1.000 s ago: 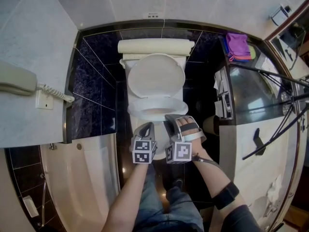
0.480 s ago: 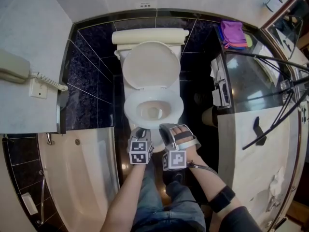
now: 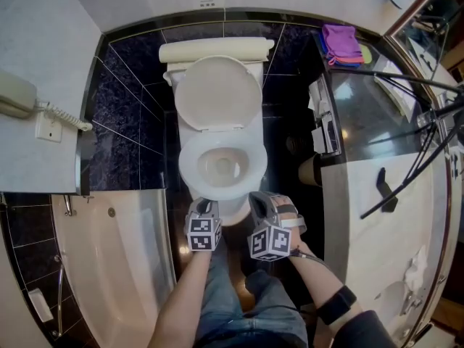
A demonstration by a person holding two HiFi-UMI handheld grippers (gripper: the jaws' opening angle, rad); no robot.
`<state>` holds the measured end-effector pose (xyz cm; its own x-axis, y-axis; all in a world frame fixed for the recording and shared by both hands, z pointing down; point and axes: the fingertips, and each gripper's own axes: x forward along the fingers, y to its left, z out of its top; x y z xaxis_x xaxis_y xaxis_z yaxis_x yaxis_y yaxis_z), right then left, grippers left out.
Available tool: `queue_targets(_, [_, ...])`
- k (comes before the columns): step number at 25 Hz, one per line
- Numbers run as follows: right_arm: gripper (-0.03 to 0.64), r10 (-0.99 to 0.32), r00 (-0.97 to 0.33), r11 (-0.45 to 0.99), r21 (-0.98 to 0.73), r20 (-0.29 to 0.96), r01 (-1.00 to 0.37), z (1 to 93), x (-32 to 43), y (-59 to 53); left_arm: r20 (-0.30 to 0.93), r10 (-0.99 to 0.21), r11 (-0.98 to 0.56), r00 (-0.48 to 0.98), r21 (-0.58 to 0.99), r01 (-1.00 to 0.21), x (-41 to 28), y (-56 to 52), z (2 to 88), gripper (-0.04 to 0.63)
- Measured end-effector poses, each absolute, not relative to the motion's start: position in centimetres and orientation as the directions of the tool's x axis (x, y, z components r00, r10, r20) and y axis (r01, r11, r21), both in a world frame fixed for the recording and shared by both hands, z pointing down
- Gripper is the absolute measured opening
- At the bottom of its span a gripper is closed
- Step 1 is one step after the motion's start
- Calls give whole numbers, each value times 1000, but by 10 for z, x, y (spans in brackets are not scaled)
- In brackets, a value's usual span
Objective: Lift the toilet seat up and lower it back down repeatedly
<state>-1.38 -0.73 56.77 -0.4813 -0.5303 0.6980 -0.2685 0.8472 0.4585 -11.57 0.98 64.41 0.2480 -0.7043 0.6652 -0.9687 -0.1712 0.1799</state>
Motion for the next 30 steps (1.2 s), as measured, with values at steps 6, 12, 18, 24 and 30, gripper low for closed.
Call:
queue_targets(6, [17,-556,-484,787,241,676,-567,617,16,1,677,-697,-165,236,169,-972,-104,52,695,-9])
queue_targets(12, [17,-574,-463,719,145,675,-680,680,37,10,704,-669,-178,238,160,-971,-95,93,766,-9])
queue_targets(18, [17,-576,-448,678,92,684,-729,733,54,13,716,-648,-211,259,159,-965,-83,115,818,-11])
queue_targets(24, [17,-570,-444,675,85,692,-733,768,58,12,751,-605,-216,265,166,-962,-79,130,868,-11])
queue_targets(30, [17,-561,-431,676,91,707,-731,787,65,14,807,-530,-216,260,168,-962,-78,150,908,-11])
